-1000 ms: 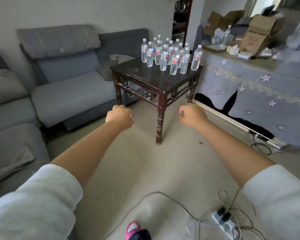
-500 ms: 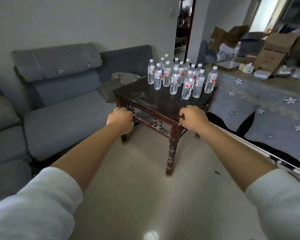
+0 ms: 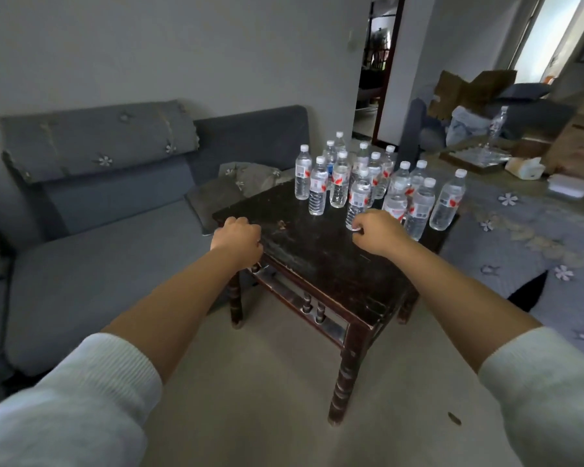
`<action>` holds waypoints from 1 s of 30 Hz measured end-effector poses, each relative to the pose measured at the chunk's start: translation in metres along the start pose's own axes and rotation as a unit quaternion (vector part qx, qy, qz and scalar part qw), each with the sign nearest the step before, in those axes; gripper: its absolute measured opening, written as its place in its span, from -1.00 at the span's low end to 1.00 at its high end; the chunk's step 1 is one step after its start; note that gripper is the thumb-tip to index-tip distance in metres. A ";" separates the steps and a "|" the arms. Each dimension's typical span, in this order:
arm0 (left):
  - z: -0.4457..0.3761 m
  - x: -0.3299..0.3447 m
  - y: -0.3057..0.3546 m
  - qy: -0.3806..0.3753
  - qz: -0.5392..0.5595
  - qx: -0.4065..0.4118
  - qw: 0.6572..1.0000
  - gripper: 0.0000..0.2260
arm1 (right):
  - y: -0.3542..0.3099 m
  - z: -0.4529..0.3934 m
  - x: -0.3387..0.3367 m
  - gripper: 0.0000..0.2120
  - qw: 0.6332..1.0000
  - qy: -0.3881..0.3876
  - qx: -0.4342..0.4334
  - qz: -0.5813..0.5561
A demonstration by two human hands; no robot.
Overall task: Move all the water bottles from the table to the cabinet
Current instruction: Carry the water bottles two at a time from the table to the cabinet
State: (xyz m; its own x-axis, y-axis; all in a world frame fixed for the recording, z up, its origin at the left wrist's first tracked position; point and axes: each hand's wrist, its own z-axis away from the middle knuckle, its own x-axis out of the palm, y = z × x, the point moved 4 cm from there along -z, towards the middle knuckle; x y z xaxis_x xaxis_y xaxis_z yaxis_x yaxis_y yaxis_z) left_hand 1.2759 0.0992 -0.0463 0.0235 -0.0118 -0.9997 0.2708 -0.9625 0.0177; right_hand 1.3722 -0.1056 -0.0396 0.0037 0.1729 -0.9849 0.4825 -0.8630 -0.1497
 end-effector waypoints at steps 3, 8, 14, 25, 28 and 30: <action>-0.053 -0.007 -0.001 0.003 0.002 -0.007 1.000 -0.69 | 0.013 -0.057 -0.002 -0.72 1.000 -0.003 -0.005 -0.007; -0.132 -0.003 -0.017 -0.006 -0.001 -0.018 1.000 -0.69 | 0.026 -0.149 -0.001 -0.75 0.999 0.006 -0.002 -0.033; -0.218 0.014 -0.054 -0.022 0.002 -0.018 1.000 -0.68 | 0.018 -0.242 0.021 -0.77 0.999 -0.015 0.009 -0.026; -0.389 0.001 -0.136 -0.025 -0.028 0.093 0.995 -0.71 | -0.007 -0.396 0.040 -0.70 0.990 0.017 0.123 -0.061; -0.424 0.006 -0.142 -0.039 -0.022 0.125 0.991 -0.70 | -0.006 -0.418 0.048 -0.67 0.989 0.008 0.143 -0.041; -0.448 0.014 -0.142 -0.045 -0.009 0.146 0.988 -0.70 | -0.001 -0.436 0.056 -0.60 0.987 -0.005 0.156 -0.028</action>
State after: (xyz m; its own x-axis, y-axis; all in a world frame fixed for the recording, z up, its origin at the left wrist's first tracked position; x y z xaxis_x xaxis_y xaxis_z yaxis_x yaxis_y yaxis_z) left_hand 1.6687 0.3573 -0.0543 -0.0687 -0.0048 -0.9976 -0.0192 -0.9998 0.0061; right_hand 1.7541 0.1119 -0.0563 -0.0242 0.2203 -0.9751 0.1890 -0.9568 -0.2209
